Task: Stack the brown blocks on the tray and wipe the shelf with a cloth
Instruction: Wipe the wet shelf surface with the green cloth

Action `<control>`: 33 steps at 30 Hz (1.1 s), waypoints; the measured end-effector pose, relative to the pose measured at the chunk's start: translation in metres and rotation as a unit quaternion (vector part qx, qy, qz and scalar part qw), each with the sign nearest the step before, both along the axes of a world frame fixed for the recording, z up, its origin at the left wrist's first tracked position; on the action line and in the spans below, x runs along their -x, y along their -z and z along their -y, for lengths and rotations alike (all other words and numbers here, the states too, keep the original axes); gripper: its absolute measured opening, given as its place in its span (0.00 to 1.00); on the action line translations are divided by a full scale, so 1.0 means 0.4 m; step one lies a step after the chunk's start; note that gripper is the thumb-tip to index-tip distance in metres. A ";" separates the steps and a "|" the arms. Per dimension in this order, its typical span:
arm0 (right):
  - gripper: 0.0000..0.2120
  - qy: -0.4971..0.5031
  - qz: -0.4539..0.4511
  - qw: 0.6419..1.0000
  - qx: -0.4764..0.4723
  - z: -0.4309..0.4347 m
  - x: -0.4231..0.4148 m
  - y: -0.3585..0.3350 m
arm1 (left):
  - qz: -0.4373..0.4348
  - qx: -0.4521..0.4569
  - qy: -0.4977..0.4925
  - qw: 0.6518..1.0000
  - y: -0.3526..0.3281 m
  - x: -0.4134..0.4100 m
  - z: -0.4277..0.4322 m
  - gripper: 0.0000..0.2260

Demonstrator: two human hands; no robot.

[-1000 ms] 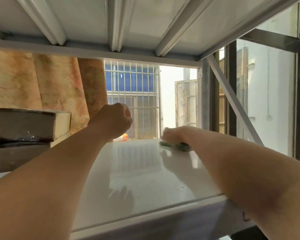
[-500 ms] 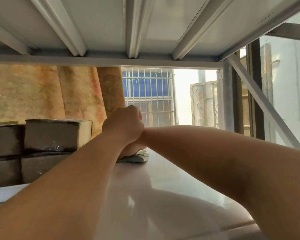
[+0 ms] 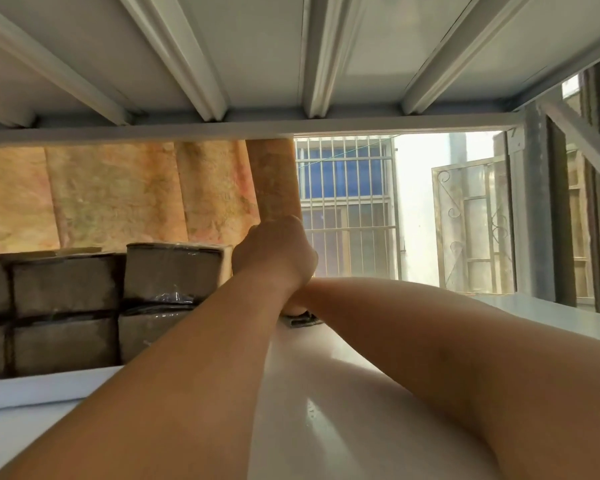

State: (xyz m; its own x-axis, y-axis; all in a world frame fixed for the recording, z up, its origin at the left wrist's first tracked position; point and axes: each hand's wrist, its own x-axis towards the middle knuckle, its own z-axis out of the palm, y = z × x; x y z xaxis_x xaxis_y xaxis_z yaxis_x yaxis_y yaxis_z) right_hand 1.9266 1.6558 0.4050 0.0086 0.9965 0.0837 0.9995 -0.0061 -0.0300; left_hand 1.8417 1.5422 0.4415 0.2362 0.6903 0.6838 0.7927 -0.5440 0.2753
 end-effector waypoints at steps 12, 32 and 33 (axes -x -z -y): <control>0.28 0.083 0.181 0.966 0.163 0.251 -0.089 -0.078 | -0.029 0.018 0.019 0.999 0.011 0.001 0.005 0.10; 0.32 0.340 0.087 0.924 0.150 0.531 -0.469 -0.064 | -0.146 -0.032 0.190 0.970 0.037 -0.099 0.085 0.09; 0.32 0.337 0.078 0.926 0.153 0.556 -0.463 -0.067 | -0.146 -0.028 0.188 0.971 0.038 -0.099 0.085 0.09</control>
State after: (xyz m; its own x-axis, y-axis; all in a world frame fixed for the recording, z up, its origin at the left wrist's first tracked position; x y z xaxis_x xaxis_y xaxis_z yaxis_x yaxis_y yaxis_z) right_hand 2.1119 1.4334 0.4318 0.6487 0.7463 -0.1490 0.7575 -0.6143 0.2212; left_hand 1.8811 1.5083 0.4264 0.6533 0.4819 0.5839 0.5755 -0.8172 0.0307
